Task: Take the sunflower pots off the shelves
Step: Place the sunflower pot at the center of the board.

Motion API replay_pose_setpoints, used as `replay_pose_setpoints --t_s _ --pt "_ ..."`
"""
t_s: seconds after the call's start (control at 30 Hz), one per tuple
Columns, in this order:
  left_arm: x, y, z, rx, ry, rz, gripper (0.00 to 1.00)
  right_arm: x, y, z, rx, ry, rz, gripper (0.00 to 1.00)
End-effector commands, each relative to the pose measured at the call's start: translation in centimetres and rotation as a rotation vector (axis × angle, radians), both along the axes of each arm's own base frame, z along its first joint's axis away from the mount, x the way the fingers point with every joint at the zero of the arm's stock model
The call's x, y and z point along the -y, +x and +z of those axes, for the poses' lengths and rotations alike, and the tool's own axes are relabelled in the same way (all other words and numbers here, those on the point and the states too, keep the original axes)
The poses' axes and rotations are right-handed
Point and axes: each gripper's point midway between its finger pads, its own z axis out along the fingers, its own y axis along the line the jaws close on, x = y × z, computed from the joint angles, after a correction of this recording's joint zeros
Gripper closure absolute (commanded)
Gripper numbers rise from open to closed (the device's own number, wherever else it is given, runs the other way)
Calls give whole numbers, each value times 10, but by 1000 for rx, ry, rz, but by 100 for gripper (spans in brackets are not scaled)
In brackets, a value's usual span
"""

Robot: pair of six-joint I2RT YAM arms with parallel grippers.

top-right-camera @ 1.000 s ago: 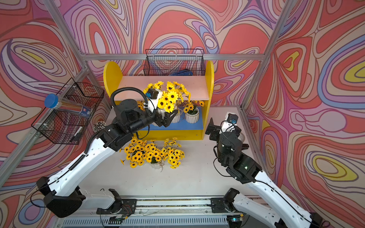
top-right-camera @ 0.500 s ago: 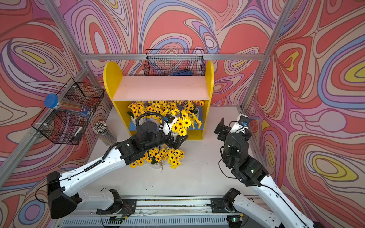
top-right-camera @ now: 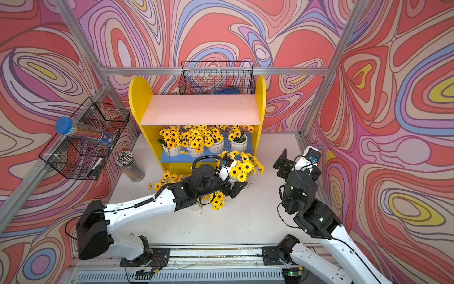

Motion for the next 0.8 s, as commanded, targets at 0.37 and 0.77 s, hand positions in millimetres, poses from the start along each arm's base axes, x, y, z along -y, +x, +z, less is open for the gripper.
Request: replay_pose_setpoints --t_s 0.37,0.77 --pt "45 11 -23 -37 -134 -12 100 -1 3 -21 -52 -43 -3 2" --pt "75 14 -75 -107 -109 -36 100 -3 3 -22 -52 -46 9 2"
